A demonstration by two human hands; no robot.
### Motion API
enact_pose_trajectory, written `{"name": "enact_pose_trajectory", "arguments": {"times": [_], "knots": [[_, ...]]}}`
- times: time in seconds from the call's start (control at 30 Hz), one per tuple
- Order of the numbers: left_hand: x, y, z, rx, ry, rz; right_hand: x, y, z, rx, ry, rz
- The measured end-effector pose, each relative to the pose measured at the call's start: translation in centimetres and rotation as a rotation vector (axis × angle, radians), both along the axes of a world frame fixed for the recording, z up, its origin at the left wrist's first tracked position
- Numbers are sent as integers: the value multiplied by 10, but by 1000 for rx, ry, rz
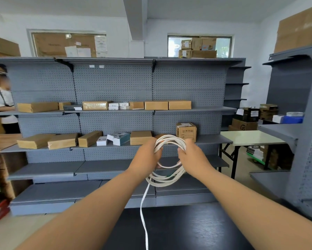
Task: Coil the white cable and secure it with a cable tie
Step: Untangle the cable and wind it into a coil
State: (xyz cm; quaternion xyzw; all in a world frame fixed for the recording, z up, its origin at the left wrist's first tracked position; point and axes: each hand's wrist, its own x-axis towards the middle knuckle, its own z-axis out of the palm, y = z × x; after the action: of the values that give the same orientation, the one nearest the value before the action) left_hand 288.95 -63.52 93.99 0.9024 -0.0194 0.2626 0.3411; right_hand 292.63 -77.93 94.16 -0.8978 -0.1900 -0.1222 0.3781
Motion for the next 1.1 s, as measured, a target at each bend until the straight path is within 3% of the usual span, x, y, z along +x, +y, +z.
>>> {"name": "enact_pose_trajectory", "arguments": {"times": [0.13,0.33,0.5,0.73,0.97,1.1], "knots": [[2,-1,9,238,-70,29,-3,-6,11,-44,-28,107],[7,-9,18,508,-57,15,-3,-12,18,-343,-168,167],[5,-16,13,291,-58,13,2,-20,18,-384,-199,113],[8,-26,-1,-46,48,-20,11,-34,9,-214,-105,69],[12,-28,-5,9,128,-11,18,-43,-1,7,41,44],[13,-32,-4,94,82,3,16,-44,1,-62,16,46]]}}
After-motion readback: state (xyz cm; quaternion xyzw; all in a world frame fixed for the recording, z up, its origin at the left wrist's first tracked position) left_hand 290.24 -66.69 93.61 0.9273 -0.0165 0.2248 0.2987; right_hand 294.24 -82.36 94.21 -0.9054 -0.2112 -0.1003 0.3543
